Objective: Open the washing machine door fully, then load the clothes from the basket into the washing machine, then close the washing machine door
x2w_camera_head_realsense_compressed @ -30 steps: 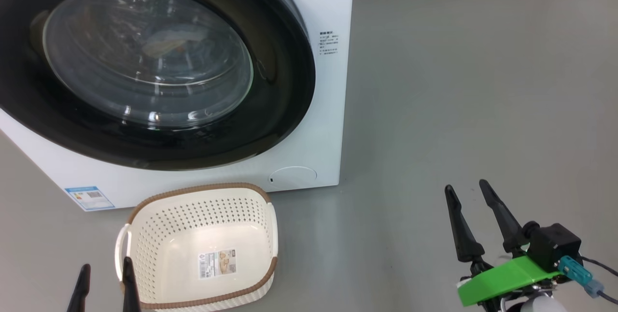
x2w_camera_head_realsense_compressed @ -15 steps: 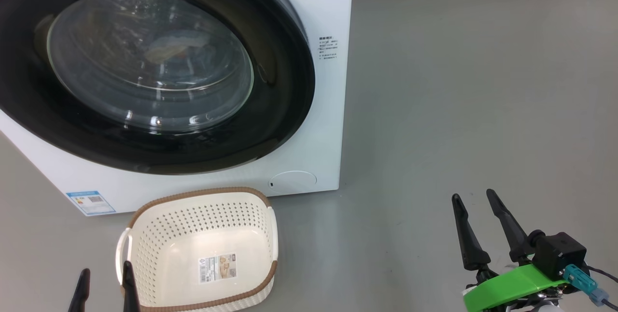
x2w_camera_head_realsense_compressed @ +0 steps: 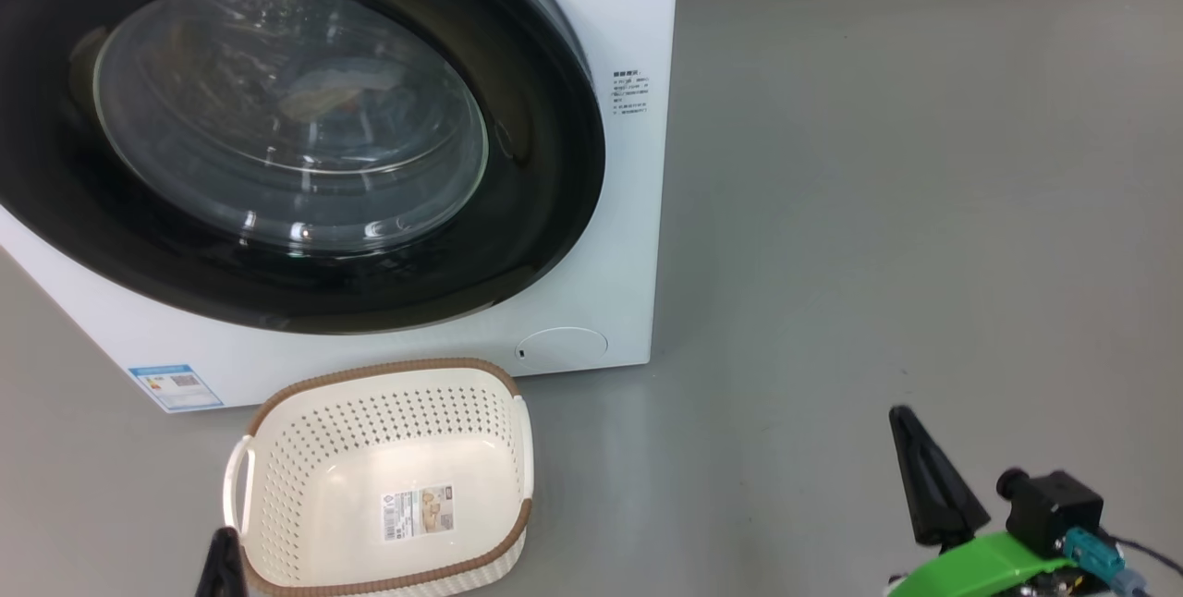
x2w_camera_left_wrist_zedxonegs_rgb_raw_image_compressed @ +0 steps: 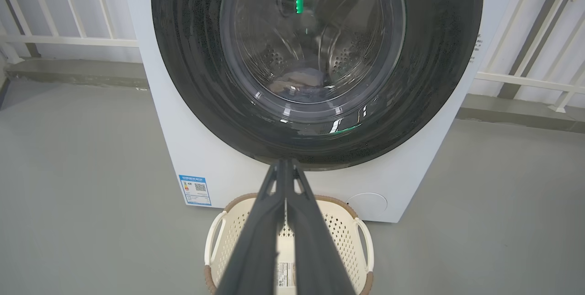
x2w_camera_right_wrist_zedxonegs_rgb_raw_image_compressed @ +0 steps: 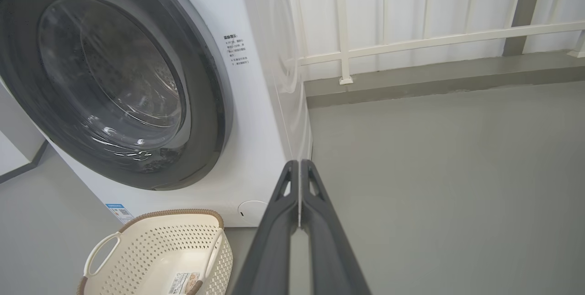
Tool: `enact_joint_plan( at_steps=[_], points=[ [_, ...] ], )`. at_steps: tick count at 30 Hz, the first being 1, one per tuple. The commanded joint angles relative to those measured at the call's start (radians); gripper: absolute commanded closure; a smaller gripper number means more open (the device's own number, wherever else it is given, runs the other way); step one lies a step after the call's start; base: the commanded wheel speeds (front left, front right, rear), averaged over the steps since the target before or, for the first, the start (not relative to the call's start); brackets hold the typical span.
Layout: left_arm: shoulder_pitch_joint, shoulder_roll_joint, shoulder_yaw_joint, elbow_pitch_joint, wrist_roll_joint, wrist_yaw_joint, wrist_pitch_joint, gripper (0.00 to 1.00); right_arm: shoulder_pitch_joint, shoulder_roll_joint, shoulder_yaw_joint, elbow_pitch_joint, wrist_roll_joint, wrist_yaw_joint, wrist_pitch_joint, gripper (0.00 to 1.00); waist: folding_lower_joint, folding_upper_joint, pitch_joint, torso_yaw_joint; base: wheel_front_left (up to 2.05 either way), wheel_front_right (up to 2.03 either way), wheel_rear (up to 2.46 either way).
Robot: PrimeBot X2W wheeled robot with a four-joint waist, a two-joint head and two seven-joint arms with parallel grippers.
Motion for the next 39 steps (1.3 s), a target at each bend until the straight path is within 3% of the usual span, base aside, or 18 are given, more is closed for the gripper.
enact_joint_plan(
  at_steps=[1, 6, 11, 39],
  points=[
    [-0.004, 0.004, 0.002, -0.007, -0.016, -0.001, 0.004, 1.00, -0.006, -0.001, 0.000, -0.011, 0.017, 0.000, 0.003, 1.00, 0.0001, 0.0000, 0.000, 0.000, 0.00, 0.00, 0.00],
    [-0.015, 0.005, 0.005, 0.000, -0.073, -0.007, 0.019, 1.00, -0.007, -0.002, -0.002, -0.011, 0.075, 0.000, 0.016, 1.00, 0.0023, 0.0000, -0.003, -0.001, 0.00, 0.00, 0.00],
    [-0.026, 0.007, 0.007, 0.008, -0.129, -0.012, 0.033, 1.00, -0.010, -0.004, -0.004, -0.009, 0.132, 0.000, 0.030, 1.00, 0.0002, 0.0000, -0.002, -0.001, 0.00, 0.00, 0.00],
    [-0.094, 0.014, 0.023, 0.053, -0.455, -0.040, 0.117, 1.00, -0.025, -0.010, -0.021, 0.000, 0.460, -0.001, 0.109, 1.00, 0.0001, 0.0000, -0.006, -0.004, 0.00, 0.00, 0.00]
  ],
)
